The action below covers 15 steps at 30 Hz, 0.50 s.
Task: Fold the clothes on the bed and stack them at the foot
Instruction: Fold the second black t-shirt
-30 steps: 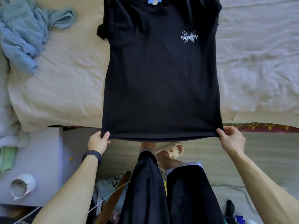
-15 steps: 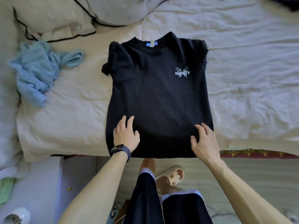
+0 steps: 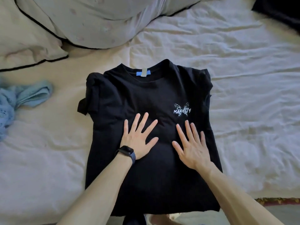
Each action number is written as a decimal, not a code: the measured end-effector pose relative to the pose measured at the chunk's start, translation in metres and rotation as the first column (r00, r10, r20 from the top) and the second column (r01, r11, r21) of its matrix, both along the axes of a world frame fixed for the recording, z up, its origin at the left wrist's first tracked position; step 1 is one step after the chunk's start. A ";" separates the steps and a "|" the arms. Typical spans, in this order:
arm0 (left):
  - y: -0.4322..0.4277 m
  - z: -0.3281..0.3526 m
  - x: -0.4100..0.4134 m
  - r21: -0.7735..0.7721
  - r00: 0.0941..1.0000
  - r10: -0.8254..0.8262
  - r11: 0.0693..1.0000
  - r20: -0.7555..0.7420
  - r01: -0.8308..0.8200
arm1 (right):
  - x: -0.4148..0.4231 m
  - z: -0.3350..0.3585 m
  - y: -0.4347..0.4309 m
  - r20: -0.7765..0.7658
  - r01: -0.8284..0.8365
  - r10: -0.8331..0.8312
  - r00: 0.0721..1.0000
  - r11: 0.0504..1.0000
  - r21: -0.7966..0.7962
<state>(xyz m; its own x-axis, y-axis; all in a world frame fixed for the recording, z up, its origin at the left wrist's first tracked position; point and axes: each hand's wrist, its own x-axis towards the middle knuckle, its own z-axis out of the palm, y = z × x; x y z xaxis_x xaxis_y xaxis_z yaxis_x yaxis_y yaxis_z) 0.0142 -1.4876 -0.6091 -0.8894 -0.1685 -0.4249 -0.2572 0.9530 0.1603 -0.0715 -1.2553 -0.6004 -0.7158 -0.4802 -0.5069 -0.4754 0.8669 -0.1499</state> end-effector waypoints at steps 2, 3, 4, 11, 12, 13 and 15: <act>0.000 -0.007 0.001 -0.016 1.000 -0.008 1.000 0.002 0.008 | -0.002 -0.009 0.002 0.038 0.010 -0.009 0.999 1.000 -0.009; 0.001 -0.008 -0.001 -0.019 1.000 -0.007 1.000 0.014 0.007 | -0.004 -0.010 0.001 0.053 0.014 -0.013 0.998 1.000 -0.009; 0.001 -0.008 -0.003 -0.019 0.999 -0.003 1.000 0.034 0.004 | -0.007 -0.009 0.000 0.073 0.008 -0.007 0.997 1.000 -0.006; -0.001 0.012 -0.027 -0.070 0.958 -0.053 0.995 0.283 0.076 | -0.094 0.041 -0.009 0.335 0.617 -0.520 0.786 0.695 -0.369; -0.001 0.016 -0.033 -0.074 0.945 -0.057 0.994 0.323 0.085 | -0.118 0.044 -0.009 0.321 0.720 -0.654 0.685 0.537 -0.441; -0.001 0.020 -0.039 -0.079 0.932 -0.053 0.993 0.359 0.086 | -0.146 0.044 -0.010 0.265 0.737 -0.725 0.635 0.467 -0.488; 0.003 0.028 -0.051 -0.082 0.905 -0.024 0.995 0.426 0.065 | -0.201 0.037 -0.013 0.260 0.724 -0.717 0.647 0.470 -0.505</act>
